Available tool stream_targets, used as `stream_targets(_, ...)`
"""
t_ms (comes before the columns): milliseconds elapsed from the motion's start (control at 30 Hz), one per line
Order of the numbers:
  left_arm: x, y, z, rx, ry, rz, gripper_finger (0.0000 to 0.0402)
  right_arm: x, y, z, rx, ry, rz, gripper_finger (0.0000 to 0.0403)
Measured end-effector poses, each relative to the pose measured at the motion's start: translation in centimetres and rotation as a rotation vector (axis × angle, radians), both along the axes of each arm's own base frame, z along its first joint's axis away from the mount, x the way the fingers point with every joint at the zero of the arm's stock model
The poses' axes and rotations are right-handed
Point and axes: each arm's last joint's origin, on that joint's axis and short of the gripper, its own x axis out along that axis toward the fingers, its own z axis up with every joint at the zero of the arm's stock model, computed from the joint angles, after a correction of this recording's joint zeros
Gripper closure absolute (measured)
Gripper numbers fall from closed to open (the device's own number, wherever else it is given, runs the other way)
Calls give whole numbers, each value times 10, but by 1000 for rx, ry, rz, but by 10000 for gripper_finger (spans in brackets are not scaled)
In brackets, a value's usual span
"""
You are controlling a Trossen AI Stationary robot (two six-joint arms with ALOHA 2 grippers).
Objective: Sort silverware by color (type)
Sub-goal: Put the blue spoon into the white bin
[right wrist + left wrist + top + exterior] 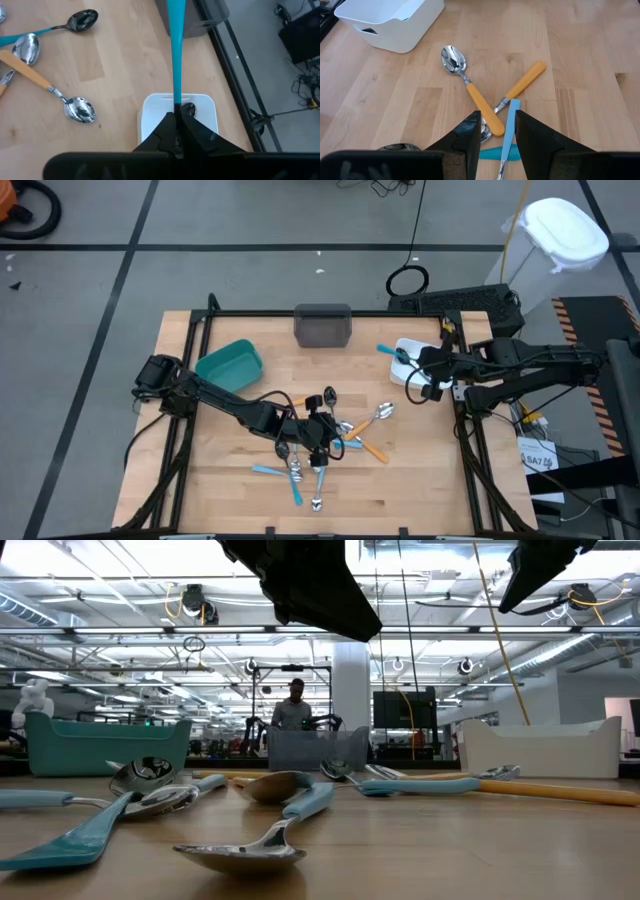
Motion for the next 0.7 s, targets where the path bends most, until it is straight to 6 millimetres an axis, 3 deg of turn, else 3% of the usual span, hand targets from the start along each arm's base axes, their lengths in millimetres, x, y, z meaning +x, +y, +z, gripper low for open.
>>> stream_targets(200, 0, 0, 0, 0, 0, 0, 282, -2, -2, -3, -27, 0, -72, 395)
stream_targets(700, 5, 4, 4, 0, -53, 1, 282, -3, -2, -43, -34, 101, -138, 395)
